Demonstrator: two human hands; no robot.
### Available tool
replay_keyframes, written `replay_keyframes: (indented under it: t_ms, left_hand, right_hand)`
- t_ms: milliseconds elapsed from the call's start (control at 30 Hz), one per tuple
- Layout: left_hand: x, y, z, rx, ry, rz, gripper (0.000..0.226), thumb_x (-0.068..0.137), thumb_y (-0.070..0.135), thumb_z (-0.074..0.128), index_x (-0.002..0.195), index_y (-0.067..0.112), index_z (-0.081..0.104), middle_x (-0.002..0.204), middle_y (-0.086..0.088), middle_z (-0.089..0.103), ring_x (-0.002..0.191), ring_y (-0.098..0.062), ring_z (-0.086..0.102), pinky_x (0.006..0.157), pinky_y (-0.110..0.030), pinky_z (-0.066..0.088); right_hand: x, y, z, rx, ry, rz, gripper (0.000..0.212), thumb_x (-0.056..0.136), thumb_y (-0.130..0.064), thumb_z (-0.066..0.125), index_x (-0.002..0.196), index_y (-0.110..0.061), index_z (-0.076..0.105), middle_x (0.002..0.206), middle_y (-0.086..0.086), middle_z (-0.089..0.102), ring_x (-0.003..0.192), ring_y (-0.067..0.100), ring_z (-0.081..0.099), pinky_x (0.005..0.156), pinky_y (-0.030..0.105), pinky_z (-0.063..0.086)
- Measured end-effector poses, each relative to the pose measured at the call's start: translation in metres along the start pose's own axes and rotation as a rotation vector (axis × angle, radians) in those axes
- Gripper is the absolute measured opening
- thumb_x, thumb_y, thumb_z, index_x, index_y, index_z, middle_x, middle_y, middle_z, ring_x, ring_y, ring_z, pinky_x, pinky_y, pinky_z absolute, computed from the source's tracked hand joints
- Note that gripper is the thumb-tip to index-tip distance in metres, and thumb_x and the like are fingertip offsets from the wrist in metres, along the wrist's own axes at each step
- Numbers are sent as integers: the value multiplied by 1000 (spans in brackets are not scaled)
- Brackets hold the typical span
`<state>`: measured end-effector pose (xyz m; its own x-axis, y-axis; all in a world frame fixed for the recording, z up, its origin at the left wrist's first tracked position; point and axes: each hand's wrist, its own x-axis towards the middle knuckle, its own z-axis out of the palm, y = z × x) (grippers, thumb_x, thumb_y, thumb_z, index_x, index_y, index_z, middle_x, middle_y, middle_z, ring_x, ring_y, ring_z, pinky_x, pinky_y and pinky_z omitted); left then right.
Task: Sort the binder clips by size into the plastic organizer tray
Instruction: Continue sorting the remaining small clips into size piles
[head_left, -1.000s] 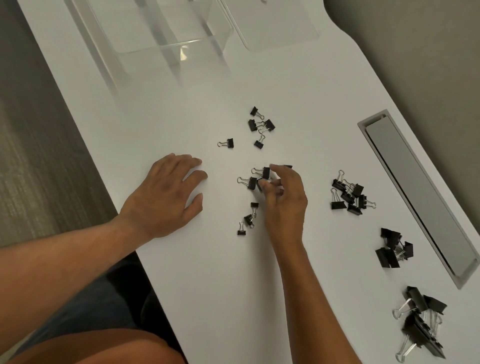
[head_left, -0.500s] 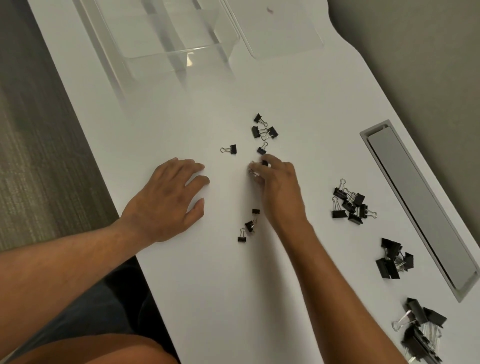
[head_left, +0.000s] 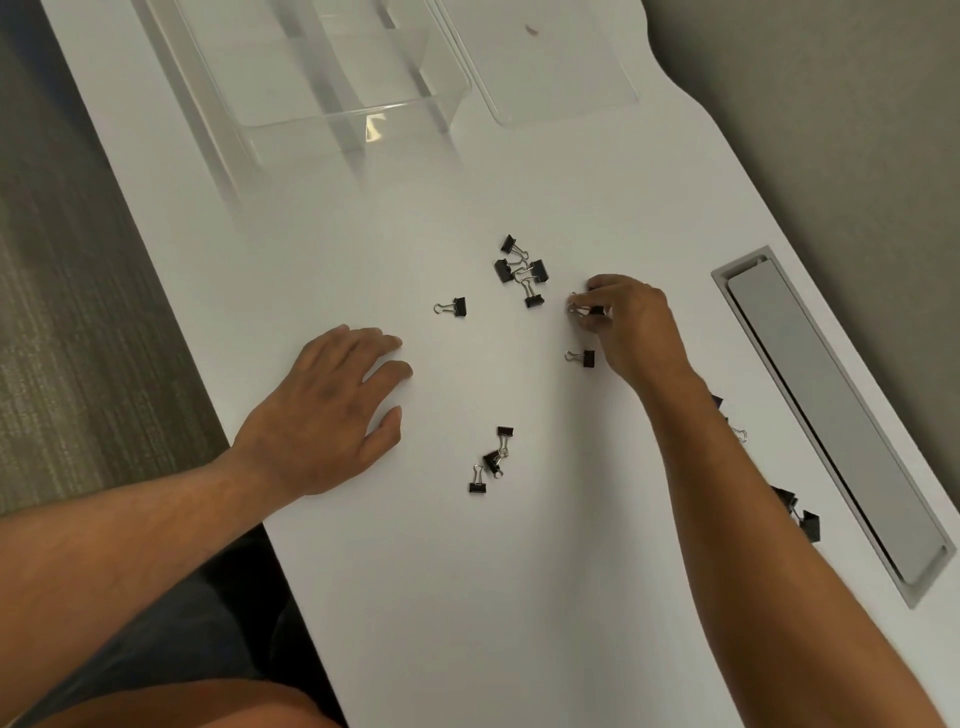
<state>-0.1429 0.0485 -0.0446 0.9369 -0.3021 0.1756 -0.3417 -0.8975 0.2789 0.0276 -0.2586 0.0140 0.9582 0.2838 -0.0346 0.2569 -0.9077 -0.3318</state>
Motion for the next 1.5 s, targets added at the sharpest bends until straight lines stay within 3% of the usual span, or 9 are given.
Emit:
replay_keyframes:
  t_ms: [100,267,367,500,633,800,1000,1233,1500]
  left_hand:
    - [0,0,0,0,1,-2,40,99,34,49,127,9,64,142,-13,57,134,-36,51,120,-52,34]
    - [0,0,1,3,0,-6,40,99,34,49,127,9,65,142,-14,57,134,-37,52,120,-52,35]
    - [0,-1,0,1,-3,-3,41,99,35,49,127,9,65,142,-13,57,134,-36,52,120,-52,34]
    - [-1,-1,2,-2,-17,-10,42,100,35,48,129,10,65,144,-13,56,136,-36,51,121,-52,34]
    - [-1,-2,3,8,0,-3,41,100,34,51,129,10,64,144,-14,56,135,-36,51,121,-52,34]
    - [-1,-1,3,11,15,-3,40,99,34,53,129,10,64,144,-14,57,134,-36,52,120,-53,35]
    - [-1,-1,2,13,16,-1,41,100,35,49,128,10,65,144,-14,57,136,-35,51,122,-51,33]
    - [-1,-1,2,15,15,-9,41,99,35,50,128,10,64,143,-14,57,133,-36,51,121,-51,34]
    - [-1,0,2,20,5,-2,41,100,35,50,129,10,64,144,-14,56,135,-36,50,121,-51,33]
  right_hand:
    - [7,1,-4,11,-17,84,18,88,1,74,99,-12,80,102,3,75,85,19,62,73,25,46]
    - [16,-28,-4,-69,68,137,29,91,-11,75,118,-20,74,121,5,70,115,30,59,89,41,53]
    - [26,-49,9,-35,100,15,27,96,-9,67,121,-17,75,117,8,71,109,32,64,89,43,54]
    - [30,-49,28,-104,66,-106,30,91,1,60,109,-14,79,106,9,70,90,37,63,75,47,55]
    - [29,-25,24,-176,130,-32,21,96,-9,67,111,-18,78,110,6,71,96,37,66,81,46,50]
    - [29,-6,16,-194,179,56,31,95,-2,61,118,-19,74,110,7,72,100,38,63,83,44,43]
    - [30,-50,34,-198,89,-289,49,93,-14,37,122,-24,76,115,0,72,92,34,59,75,42,42]
    - [20,-23,33,-236,145,-174,44,93,1,55,122,-24,77,112,-2,75,94,34,59,77,38,30]
    - [21,18,11,-240,84,59,68,87,16,43,135,-26,69,128,1,65,113,38,49,83,39,30]
